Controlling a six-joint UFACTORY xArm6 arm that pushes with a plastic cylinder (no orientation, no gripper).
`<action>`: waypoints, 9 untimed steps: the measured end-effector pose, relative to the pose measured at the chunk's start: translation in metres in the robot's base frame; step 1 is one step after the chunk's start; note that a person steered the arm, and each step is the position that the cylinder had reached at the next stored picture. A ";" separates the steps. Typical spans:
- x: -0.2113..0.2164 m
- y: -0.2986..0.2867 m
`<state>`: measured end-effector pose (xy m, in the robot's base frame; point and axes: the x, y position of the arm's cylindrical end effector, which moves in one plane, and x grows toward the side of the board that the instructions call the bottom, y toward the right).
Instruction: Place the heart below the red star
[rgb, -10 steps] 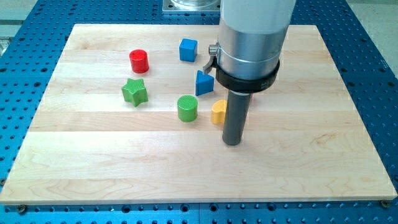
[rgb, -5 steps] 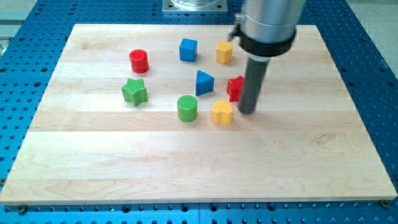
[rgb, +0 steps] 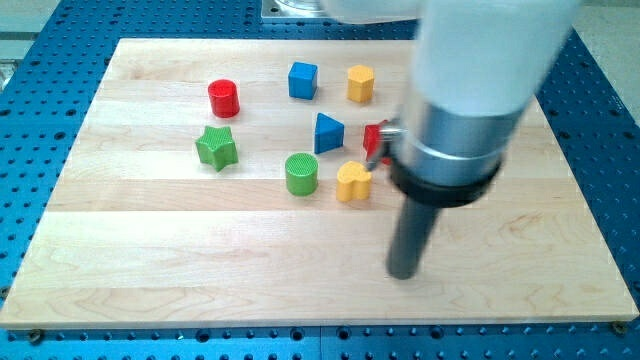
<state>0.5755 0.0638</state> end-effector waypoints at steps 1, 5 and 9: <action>-0.011 -0.057; -0.074 -0.074; -0.087 -0.038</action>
<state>0.4889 0.0258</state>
